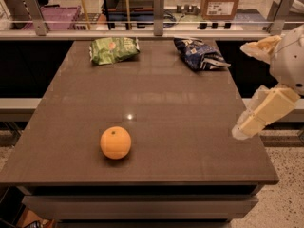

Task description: Move orange near green jalapeno chip bag

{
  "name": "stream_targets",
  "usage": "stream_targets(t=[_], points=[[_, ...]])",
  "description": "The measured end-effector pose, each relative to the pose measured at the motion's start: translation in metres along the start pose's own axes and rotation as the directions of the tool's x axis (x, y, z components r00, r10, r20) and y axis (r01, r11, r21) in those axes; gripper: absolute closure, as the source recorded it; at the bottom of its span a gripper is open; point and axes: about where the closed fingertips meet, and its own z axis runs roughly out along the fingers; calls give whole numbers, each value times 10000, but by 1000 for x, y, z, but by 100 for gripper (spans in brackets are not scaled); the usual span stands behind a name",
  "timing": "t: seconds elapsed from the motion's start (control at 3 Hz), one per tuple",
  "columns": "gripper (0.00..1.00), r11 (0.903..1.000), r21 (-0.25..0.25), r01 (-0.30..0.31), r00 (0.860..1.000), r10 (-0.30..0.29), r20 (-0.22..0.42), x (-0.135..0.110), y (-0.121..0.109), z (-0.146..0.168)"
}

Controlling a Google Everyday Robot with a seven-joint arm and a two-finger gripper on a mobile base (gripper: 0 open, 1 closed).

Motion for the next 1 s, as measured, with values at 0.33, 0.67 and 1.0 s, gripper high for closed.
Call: stream_targets(t=[0.33, 0.67, 1.0], points=[[0, 9994, -358, 23, 9928, 20, 1198, -11, 9, 18], [0, 9960, -887, 70, 9747, 130, 2229, -22, 20, 39], [0, 9906, -1360, 132, 9479, 309, 3170, -32, 28, 60]])
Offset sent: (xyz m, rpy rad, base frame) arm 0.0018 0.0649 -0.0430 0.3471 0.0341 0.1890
